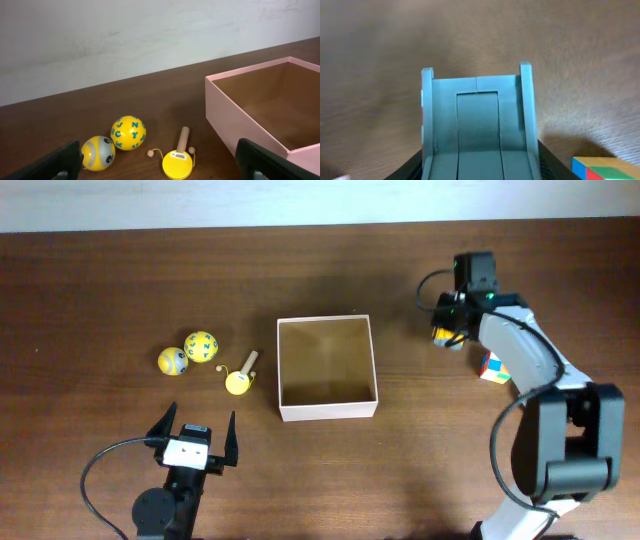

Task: Pack container
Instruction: 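Carry the held truck left over the pink box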

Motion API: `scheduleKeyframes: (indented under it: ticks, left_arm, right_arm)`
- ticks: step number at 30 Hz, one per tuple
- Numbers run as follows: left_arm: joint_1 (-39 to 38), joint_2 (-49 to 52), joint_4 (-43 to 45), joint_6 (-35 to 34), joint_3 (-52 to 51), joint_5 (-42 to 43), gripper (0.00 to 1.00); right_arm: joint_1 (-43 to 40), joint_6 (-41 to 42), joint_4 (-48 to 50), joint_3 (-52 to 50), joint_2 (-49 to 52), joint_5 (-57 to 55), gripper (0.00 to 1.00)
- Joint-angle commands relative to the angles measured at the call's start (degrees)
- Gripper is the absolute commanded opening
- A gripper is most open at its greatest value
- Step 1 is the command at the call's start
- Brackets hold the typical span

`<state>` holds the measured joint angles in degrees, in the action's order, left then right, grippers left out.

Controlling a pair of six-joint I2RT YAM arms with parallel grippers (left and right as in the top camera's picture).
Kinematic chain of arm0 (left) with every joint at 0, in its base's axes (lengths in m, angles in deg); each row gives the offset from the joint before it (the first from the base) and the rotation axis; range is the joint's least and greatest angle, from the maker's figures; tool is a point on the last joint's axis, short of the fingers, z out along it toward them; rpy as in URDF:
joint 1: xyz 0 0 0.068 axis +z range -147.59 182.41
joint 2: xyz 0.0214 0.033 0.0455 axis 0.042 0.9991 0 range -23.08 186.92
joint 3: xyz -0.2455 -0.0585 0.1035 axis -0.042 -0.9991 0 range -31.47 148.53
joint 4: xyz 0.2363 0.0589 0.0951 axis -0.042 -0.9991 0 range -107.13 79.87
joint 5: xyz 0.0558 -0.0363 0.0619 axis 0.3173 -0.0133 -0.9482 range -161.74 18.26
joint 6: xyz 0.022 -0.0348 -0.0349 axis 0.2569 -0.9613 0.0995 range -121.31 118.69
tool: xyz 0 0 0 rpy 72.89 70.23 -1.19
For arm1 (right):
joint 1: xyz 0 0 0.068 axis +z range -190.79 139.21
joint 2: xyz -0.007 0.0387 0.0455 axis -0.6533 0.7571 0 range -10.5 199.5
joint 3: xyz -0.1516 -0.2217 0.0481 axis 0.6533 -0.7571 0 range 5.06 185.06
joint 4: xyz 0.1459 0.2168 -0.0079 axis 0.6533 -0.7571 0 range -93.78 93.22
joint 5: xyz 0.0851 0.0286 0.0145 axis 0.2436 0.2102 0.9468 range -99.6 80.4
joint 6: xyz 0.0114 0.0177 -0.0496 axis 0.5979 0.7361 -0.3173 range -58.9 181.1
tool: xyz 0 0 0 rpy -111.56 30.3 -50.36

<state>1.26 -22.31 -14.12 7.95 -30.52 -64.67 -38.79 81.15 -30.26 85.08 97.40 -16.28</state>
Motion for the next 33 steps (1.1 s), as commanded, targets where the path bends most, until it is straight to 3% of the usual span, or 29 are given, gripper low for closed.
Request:
scheduleKeyframes:
  ticks: [1, 12, 18, 23, 33]
  left_arm:
    - [0.2, -0.5, 0.1, 0.7, -0.4, -0.2, 0.99]
    - [0.2, -0.5, 0.1, 0.7, -0.4, -0.2, 0.99]
    - [0.2, -0.5, 0.1, 0.7, -0.4, -0.2, 0.99]
    - [0.2, -0.5, 0.1, 0.7, -0.4, -0.2, 0.99]
    - [0.2, -0.5, 0.1, 0.7, -0.4, -0.2, 0.99]
  right_arm:
    - [-0.1, -3.9, -3.5, 6.4, -4.0, 5.5, 0.47]
    - [4.1, -14.0, -14.9, 17.9, -6.2, 29.2, 0.48]
    - [11.6, -14.3, -16.0, 18.2, -7.5, 33.2, 0.47]
    - [19.7, -13.7, -16.0, 18.1, -7.3, 30.3, 0.47]
    - [36.4, -7.4, -15.7, 17.8, -5.7, 4.0, 0.48]
